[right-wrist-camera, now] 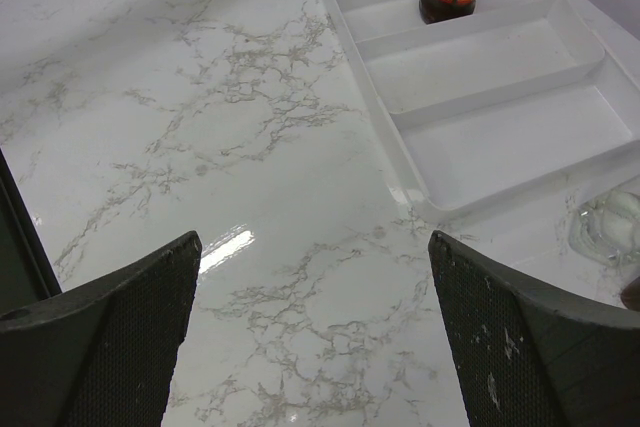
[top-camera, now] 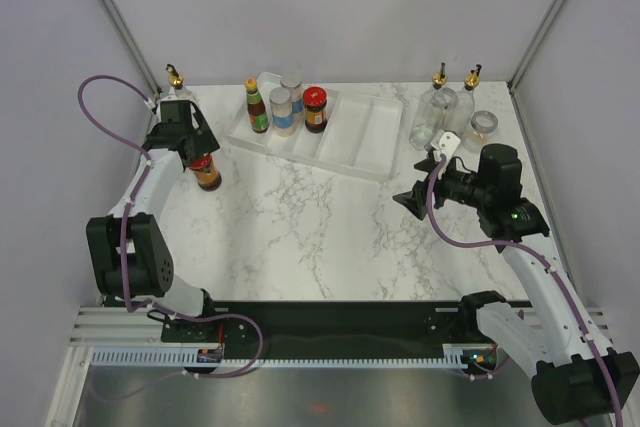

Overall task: Organize the condiment bottles
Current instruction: Pick up the bottle from the center of the board.

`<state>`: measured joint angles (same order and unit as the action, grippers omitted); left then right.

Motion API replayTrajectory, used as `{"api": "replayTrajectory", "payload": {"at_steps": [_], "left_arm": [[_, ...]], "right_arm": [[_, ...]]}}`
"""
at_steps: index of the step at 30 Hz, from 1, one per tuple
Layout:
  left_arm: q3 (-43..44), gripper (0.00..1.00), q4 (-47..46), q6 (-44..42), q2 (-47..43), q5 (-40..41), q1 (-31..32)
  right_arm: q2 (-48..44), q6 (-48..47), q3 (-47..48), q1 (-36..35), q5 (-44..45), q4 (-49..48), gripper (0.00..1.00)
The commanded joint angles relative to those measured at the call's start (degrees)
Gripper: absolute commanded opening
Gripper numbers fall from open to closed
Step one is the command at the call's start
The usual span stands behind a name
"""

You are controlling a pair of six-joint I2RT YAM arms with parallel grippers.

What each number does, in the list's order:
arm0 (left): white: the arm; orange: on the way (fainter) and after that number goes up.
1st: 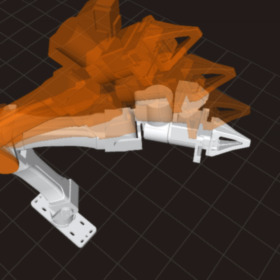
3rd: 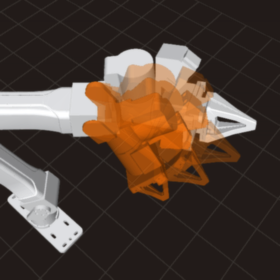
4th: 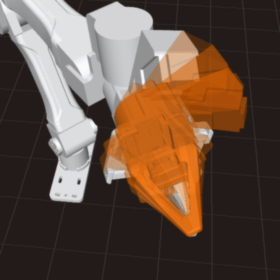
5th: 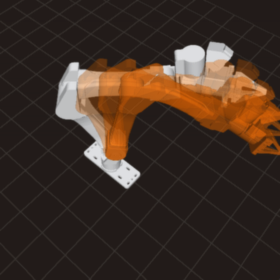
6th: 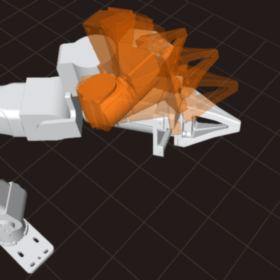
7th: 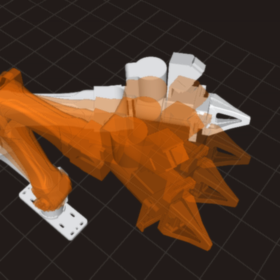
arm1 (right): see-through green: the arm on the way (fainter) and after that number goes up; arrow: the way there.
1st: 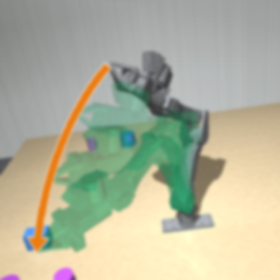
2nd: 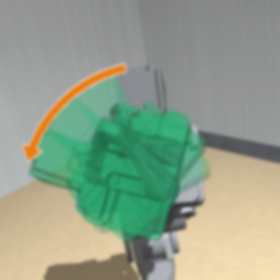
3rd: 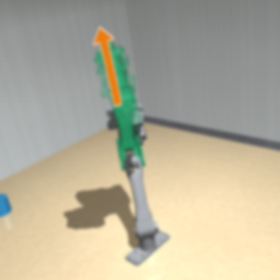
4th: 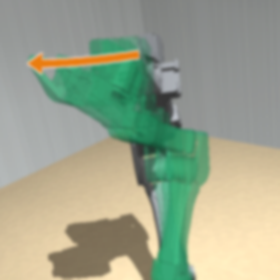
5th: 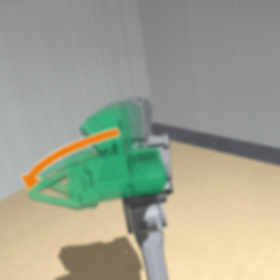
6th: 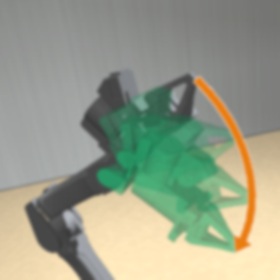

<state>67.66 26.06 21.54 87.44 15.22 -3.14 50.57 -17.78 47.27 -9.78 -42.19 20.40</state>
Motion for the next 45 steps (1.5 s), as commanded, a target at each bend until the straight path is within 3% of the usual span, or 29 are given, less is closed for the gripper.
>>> {"api": "replayTrajectory", "payload": {"at_steps": [1,45], "left_arm": [[0.1,0.97,-1.6,-0.3,-1.8,1.7,0.0],[-1.5,0.97,-1.6,-0.3,-2.6,1.7,0.0]], "right_arm": [[-1.0,-0.6,0.0,0.4,-0.9,-1.7,0.98],[-1.0,-0.9,-0.1,0.6,-0.7,-1.7,0.98]]}}
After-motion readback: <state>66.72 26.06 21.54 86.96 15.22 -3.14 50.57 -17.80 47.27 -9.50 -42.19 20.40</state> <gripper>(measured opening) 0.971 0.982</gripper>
